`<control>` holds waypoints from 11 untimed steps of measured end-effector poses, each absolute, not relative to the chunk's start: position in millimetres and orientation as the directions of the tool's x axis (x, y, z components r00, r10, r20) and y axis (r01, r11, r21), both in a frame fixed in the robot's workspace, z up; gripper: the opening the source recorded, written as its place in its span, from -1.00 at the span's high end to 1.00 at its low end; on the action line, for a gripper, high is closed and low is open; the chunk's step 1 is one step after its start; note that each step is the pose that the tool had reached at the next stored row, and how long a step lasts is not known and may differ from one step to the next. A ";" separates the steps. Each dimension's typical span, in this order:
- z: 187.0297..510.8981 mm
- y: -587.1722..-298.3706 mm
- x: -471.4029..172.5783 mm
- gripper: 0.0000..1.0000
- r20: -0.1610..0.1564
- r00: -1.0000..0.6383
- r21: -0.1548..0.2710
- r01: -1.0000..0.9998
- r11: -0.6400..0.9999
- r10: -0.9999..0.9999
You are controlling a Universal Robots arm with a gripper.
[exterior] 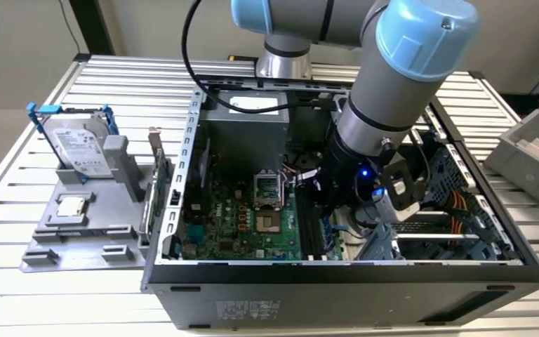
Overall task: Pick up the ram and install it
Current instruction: 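Insert the ram into the slot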
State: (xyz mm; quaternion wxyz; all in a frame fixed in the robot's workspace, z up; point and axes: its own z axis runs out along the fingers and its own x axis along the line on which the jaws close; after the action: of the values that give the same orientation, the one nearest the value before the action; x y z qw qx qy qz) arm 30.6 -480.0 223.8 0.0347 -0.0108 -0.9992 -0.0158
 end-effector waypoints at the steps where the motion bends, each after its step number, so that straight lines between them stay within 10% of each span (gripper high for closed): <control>1: 223.6 -480.0 30.6 1.00 0.070 -0.997 0.031 0.023 0.999 0.021; 11: 217.6 -474.7 30.6 1.00 0.070 -0.997 0.024 0.023 0.999 0.022</control>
State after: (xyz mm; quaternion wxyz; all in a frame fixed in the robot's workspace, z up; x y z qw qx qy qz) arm 30.6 -474.7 217.6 0.0347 -0.0112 -0.9993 -0.0122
